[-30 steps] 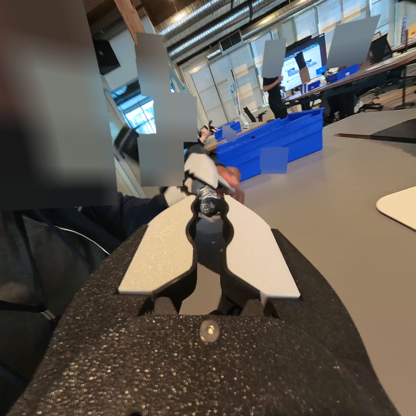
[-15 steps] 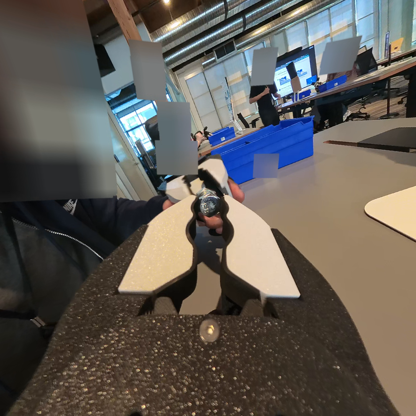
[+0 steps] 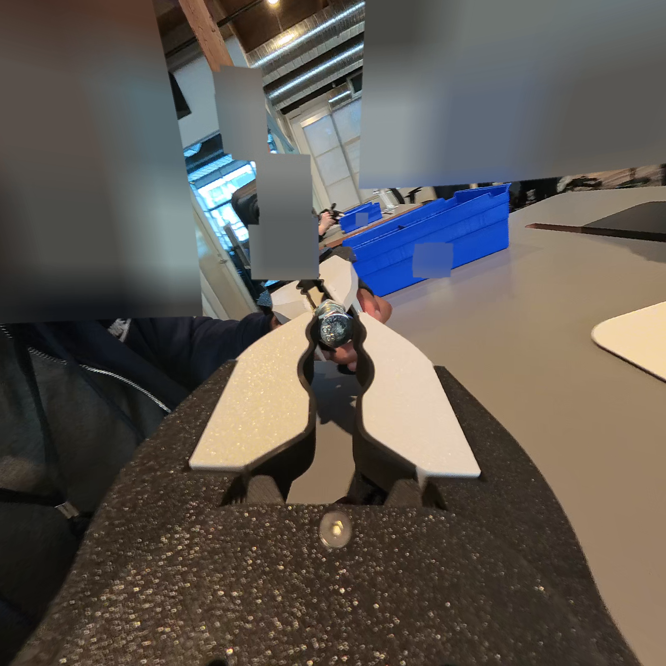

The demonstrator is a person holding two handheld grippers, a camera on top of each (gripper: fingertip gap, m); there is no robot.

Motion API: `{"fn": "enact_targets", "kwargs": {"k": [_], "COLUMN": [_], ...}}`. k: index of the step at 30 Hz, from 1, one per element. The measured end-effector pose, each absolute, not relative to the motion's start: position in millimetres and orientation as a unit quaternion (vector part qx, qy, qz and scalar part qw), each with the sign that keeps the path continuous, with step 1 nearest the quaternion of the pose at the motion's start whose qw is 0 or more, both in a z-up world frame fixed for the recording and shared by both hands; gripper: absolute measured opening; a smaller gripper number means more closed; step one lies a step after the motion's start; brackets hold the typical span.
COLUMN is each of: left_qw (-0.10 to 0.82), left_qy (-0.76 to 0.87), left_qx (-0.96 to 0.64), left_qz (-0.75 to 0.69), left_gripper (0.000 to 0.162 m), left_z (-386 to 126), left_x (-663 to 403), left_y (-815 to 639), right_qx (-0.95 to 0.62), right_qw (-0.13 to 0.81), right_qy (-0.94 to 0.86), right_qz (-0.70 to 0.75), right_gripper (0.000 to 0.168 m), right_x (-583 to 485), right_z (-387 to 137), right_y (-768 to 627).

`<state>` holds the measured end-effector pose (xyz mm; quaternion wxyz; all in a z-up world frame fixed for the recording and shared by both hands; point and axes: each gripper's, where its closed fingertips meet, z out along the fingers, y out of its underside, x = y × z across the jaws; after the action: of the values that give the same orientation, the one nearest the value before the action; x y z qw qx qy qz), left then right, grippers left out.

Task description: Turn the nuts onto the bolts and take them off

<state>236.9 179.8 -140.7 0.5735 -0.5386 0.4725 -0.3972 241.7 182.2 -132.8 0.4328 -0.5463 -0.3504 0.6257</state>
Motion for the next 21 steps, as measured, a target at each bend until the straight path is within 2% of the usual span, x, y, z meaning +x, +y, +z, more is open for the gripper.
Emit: {"fn": "enact_targets", "kwargs": {"k": [21], "left_qw": [0.571], "left_qy": [0.476], "left_qx": [-0.529], "left_qz": [-0.409], "left_gripper": [0.009], "left_z": [-135.6], "left_x": [233.4], "left_y": [176.8], "right_qx": [-0.535], "right_qw": [0.416], "right_qy": [-0.355], "right_qz": [0.644], "right_gripper": [0.017], "right_x": [245.4], "right_z": [-129.1], "right_y": [180.6]}}
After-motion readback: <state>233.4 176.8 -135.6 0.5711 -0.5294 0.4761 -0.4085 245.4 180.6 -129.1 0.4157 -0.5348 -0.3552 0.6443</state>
